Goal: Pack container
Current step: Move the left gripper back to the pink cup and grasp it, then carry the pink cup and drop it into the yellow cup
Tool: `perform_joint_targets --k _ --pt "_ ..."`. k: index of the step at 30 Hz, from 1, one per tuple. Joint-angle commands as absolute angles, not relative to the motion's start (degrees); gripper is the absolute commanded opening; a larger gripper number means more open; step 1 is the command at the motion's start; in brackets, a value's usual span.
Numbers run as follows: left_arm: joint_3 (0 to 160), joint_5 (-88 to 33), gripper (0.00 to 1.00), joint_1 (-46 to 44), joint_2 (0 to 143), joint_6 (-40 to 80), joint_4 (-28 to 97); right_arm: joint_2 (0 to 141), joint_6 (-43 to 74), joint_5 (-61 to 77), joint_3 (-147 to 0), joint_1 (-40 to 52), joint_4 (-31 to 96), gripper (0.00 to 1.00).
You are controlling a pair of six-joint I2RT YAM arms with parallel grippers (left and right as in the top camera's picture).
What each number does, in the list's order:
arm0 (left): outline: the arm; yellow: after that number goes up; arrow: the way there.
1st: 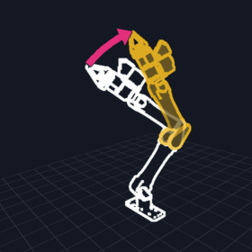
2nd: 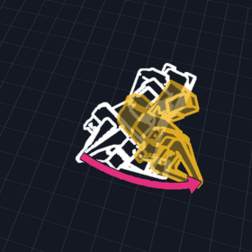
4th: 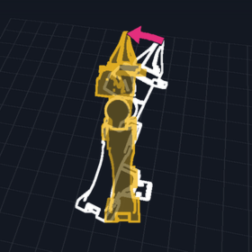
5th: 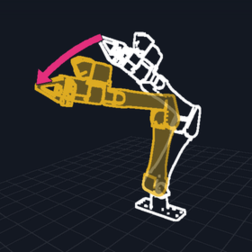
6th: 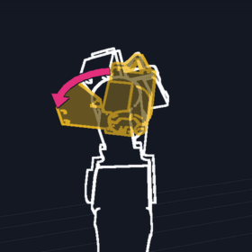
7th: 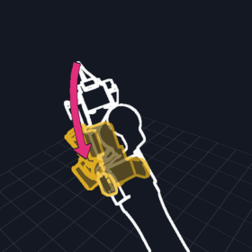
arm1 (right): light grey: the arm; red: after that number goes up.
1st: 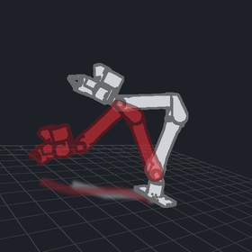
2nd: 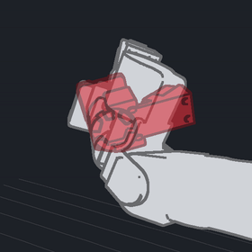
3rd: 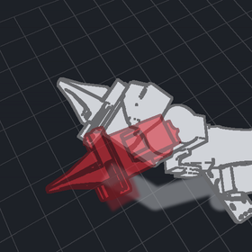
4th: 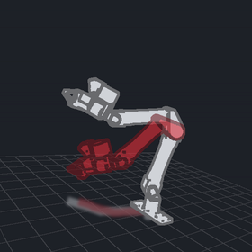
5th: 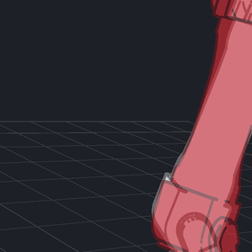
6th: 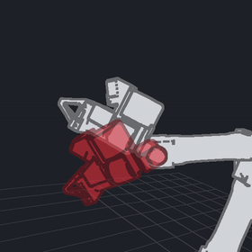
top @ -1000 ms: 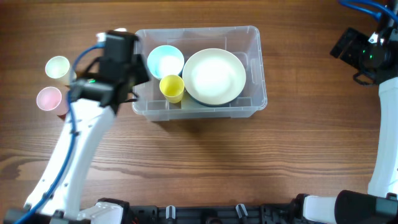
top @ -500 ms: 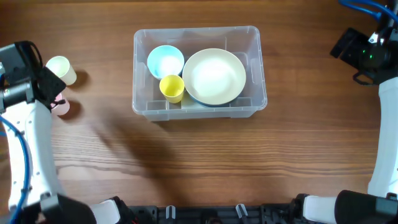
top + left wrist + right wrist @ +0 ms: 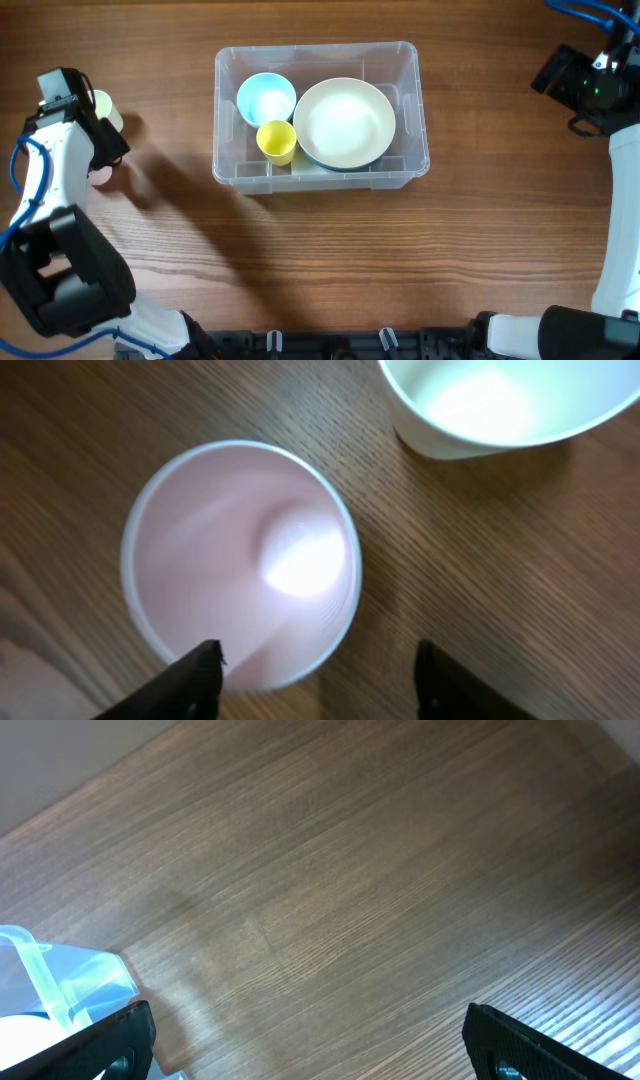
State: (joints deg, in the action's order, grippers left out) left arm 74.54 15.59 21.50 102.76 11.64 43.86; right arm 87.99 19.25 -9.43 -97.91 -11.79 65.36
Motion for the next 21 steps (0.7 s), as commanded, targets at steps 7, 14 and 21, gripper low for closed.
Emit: perform_joint_targets --k 7,14,21 --pt "75.0 16.1 0.37 21.8 107.0 10.7 41.5 88.2 19.7 -9.1 -97.8 -11.9 65.2 1.00" --pt "75.0 16.1 0.04 21.8 107.0 10.7 41.9 88.2 19.7 -9.1 -97.8 -11.9 65.2 1.00" --pt "77.0 15.4 0.04 20.5 103.0 11.1 45.9 88.2 19.7 -9.1 -97.8 -11.9 65.2 1.00"
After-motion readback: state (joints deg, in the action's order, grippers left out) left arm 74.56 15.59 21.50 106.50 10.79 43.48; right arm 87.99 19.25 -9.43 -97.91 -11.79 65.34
